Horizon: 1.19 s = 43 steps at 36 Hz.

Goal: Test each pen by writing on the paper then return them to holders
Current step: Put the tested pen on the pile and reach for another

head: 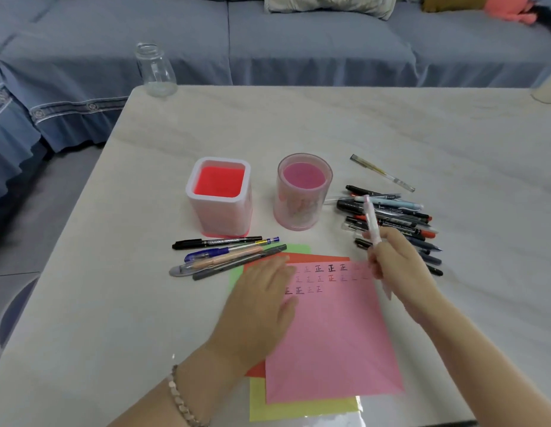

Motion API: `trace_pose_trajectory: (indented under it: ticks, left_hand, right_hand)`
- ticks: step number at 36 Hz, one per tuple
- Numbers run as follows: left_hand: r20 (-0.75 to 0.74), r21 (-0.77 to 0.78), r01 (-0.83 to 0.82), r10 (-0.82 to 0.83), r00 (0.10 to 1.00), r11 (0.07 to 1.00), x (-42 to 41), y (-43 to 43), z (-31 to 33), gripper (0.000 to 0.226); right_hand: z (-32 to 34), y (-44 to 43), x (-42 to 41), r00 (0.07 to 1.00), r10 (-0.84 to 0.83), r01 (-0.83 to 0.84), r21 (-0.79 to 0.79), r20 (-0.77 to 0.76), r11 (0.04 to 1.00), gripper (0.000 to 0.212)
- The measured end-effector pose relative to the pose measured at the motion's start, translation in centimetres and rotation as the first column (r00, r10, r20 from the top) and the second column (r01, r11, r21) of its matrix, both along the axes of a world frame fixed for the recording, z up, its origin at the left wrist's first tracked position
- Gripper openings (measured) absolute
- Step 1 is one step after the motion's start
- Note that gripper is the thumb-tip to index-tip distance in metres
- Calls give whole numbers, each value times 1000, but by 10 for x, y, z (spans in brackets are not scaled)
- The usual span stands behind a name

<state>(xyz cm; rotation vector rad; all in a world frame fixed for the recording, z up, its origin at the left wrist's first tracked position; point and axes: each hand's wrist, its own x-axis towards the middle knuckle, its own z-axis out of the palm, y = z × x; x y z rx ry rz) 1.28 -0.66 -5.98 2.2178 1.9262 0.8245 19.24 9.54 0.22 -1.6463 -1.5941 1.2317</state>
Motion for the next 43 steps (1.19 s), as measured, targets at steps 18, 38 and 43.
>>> trace_pose_trajectory:
  ticks: [18,38,43]
  left_hand:
    - [-57,-182,-16,5,998,983,10,0,-23,67]
    - [-52,-126,104,-112,992,987,12,-6,-22,38]
    - [-52,-136,179,-188,981,974,12,-7,-23,34]
  right_hand:
    - [33,-7,3,688,-195,-12,-280,-699,960,63]
    - [8,-5,8,711,-352,127,-381,-609,916,55]
    - [-3,-15,7,856,-174,120,-140,-487,983,16]
